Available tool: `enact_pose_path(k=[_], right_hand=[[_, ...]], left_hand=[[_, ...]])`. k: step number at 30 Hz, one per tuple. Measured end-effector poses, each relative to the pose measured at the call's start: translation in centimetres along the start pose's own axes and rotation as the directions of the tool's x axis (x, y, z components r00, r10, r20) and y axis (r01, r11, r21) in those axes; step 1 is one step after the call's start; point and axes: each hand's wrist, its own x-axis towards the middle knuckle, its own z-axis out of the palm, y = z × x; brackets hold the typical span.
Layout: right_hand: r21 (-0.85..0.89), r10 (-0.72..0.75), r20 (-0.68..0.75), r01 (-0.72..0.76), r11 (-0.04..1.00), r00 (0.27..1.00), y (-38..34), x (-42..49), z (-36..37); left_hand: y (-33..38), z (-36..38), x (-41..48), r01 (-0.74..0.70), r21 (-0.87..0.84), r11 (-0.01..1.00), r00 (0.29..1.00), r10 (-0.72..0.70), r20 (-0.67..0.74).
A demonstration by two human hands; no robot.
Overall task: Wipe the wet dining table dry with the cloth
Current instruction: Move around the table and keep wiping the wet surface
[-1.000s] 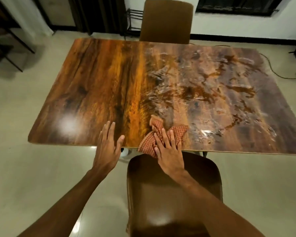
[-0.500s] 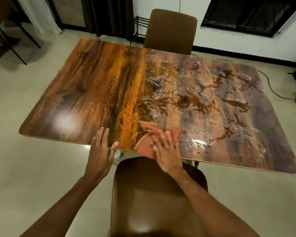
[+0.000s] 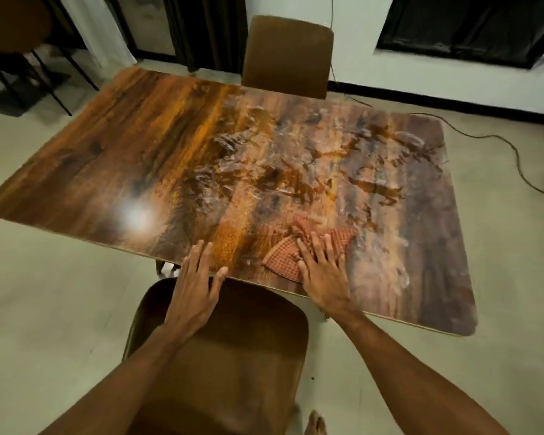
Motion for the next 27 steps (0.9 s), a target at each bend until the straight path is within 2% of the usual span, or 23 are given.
enact_pose_path(k=[2, 3, 5, 7, 9, 11, 13, 15, 16, 18, 20, 21, 22, 23, 25, 27], right_hand=[[-0.005, 0.018, 0.05, -0.017, 1.0, 0.999, -0.7, 0.2, -0.6], [-0.011, -0.031, 0.055, 0.031, 0.999, 0.998, -2.2, 0.4, -0.5], [0.016, -0.198, 0.101, 0.198, 0.98, 0.975, -6.1, 0.7, 0.0], [0.016, -0.393, 0.154, 0.395, 0.918, 0.907, -8.3, 1.0, 0.2], [-0.029, -0.467, 0.163, 0.477, 0.878, 0.869, -7.7, 2.0, 0.1], [-0.036, -0.424, 0.172, 0.436, 0.899, 0.889, -5.6, 3.9, -1.0], [-0.026, -0.272, 0.134, 0.277, 0.96, 0.953, -3.7, 5.8, -2.3], [-0.02, -0.141, 0.12, 0.145, 0.989, 0.983, -4.5, 7.1, -2.6], [-0.029, -0.159, 0.161, 0.166, 0.986, 0.974, -6.3, 7.0, -2.3], [-0.051, -0.367, 0.184, 0.381, 0.923, 0.912, -10.1, 6.3, -1.0], [-0.08, -0.572, 0.224, 0.6, 0.796, 0.789, -12.3, 7.3, -0.2], [-0.066, -0.632, 0.252, 0.664, 0.744, 0.733, -12.6, 9.2, -0.5], [-0.069, -0.649, 0.271, 0.687, 0.724, 0.711, -12.4, 11.5, -1.0], [-0.079, -0.626, 0.275, 0.666, 0.742, 0.73, -11.9, 14.3, -1.4], [-0.089, -0.507, 0.247, 0.541, 0.837, 0.826, -11.3, 19.3, -2.7], [-0.075, -0.469, 0.193, 0.489, 0.869, 0.862, -12.5, 22.6, -3.1]], left_hand=[[1.6, 0.6, -0.4, 0.035, 0.008, 0.999, 0.999, -0.035, -0.009], [2.1, 0.6, -0.6, 0.055, 0.006, 0.998, 0.998, -0.055, -0.022], [3.0, 0.7, -0.6, 0.08, 0.003, 0.997, 0.996, -0.08, -0.035], [3.0, 0.6, -0.4, 0.109, -0.002, 0.994, 0.992, -0.109, -0.06], [2.4, 0.4, -0.2, 0.144, -0.019, 0.989, 0.985, -0.145, -0.09], [1.5, 0.0, -0.2, 0.173, -0.071, 0.982, 0.977, -0.18, -0.116], [0.1, -0.5, -0.3, 0.193, -0.123, 0.973, 0.965, -0.211, -0.155], [-0.7, -0.6, 0.1, 0.203, -0.125, 0.971, 0.957, -0.224, -0.184], [-1.1, -0.6, 0.1, 0.218, -0.125, 0.968, 0.955, -0.238, -0.178], [-1.5, -0.6, 0.4, 0.242, -0.129, 0.962, 0.949, -0.262, -0.174], [-1.7, -0.9, 1.3, 0.274, -0.136, 0.952, 0.94, -0.296, -0.172], [-1.8, -0.9, 2.1, 0.29, -0.134, 0.948, 0.933, -0.311, -0.179], [-1.9, -0.9, 2.7, 0.306, -0.129, 0.943, 0.926, -0.327, -0.188], [-2.1, -0.7, 3.4, 0.327, -0.13, 0.936, 0.915, -0.348, -0.204], [-2.1, -0.6, 4.5, 0.358, -0.151, 0.921, 0.894, -0.385, -0.23], [-2.1, -0.2, 5.7, 0.393, -0.167, 0.904, 0.866, -0.425, -0.265]])
